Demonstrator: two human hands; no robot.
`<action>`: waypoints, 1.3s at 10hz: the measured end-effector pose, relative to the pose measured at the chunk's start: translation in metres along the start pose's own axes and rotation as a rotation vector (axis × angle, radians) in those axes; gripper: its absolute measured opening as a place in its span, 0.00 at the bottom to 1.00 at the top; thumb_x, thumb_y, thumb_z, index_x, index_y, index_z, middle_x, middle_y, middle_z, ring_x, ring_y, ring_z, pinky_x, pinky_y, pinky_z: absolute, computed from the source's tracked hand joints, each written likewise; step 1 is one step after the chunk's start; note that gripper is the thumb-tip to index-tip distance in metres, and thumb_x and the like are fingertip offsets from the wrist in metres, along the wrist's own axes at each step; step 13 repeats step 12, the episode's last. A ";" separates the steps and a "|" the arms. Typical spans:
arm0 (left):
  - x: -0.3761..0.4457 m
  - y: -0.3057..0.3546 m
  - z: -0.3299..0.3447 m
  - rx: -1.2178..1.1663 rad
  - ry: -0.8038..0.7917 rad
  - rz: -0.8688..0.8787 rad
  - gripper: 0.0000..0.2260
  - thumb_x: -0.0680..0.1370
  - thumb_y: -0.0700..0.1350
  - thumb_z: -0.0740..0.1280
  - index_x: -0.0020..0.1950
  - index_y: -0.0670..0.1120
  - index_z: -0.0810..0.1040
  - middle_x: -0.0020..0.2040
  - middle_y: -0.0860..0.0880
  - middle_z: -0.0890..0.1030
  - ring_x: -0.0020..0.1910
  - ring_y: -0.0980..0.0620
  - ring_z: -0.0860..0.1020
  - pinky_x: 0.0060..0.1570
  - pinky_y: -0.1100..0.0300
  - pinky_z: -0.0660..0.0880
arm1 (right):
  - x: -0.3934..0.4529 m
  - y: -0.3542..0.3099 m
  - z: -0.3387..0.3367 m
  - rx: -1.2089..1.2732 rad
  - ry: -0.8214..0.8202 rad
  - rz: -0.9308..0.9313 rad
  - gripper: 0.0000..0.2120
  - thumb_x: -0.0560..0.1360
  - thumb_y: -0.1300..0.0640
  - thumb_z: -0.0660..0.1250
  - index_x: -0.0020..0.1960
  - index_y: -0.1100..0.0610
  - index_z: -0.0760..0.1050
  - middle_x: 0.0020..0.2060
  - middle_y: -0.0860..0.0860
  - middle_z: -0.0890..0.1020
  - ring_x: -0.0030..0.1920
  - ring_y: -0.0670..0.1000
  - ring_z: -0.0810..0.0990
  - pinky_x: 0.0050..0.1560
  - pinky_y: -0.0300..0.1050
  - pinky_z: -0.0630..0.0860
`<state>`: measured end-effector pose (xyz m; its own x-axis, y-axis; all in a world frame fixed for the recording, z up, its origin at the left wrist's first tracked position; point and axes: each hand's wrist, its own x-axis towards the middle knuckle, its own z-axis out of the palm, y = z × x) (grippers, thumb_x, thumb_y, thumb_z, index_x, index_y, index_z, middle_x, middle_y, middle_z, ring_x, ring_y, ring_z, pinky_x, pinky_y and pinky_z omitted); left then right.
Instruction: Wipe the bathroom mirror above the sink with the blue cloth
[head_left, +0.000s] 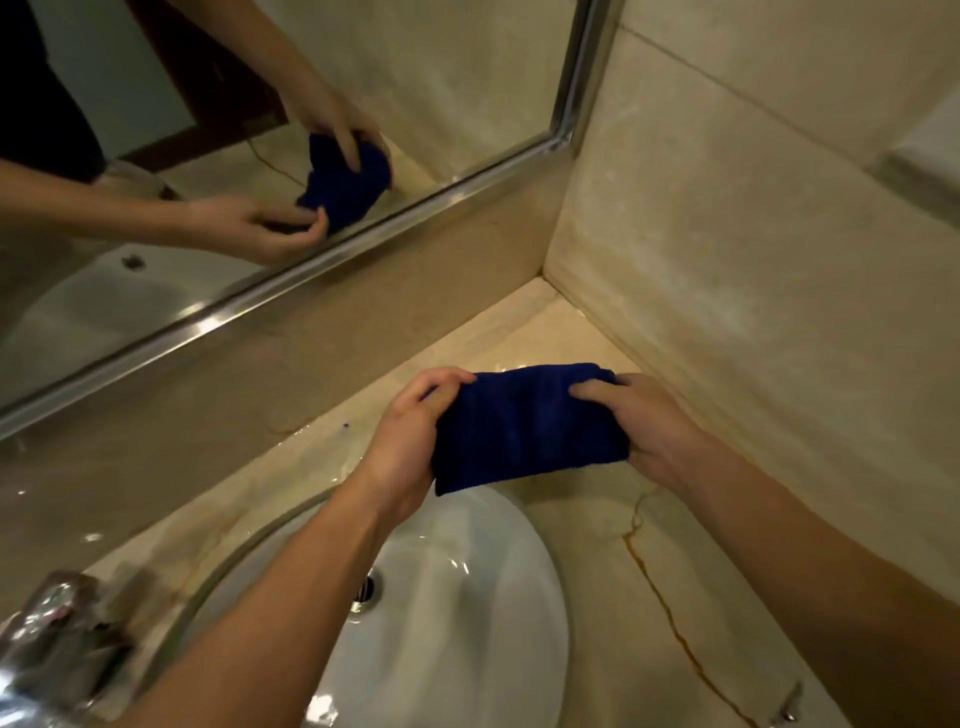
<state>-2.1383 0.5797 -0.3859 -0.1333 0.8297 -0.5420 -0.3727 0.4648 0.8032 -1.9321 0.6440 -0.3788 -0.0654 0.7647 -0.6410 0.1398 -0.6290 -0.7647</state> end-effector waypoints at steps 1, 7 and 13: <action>0.022 -0.009 0.009 0.028 0.145 -0.039 0.16 0.81 0.39 0.63 0.66 0.53 0.73 0.57 0.45 0.80 0.54 0.47 0.80 0.53 0.51 0.79 | 0.023 -0.021 0.004 -0.130 0.086 -0.091 0.10 0.73 0.59 0.73 0.53 0.55 0.78 0.48 0.55 0.84 0.49 0.56 0.84 0.53 0.56 0.81; 0.124 -0.011 0.026 0.075 0.314 -0.086 0.29 0.66 0.48 0.70 0.65 0.42 0.72 0.60 0.43 0.80 0.56 0.43 0.80 0.60 0.46 0.78 | 0.154 -0.050 0.025 -0.524 0.188 -0.421 0.22 0.76 0.66 0.64 0.69 0.58 0.70 0.63 0.54 0.78 0.63 0.53 0.76 0.66 0.50 0.73; 0.062 -0.005 0.050 0.568 0.261 0.257 0.23 0.76 0.52 0.63 0.70 0.47 0.70 0.66 0.48 0.76 0.62 0.48 0.76 0.64 0.47 0.73 | 0.086 -0.016 0.005 -0.805 0.318 -0.810 0.16 0.79 0.62 0.61 0.66 0.58 0.74 0.61 0.53 0.79 0.61 0.52 0.76 0.62 0.39 0.68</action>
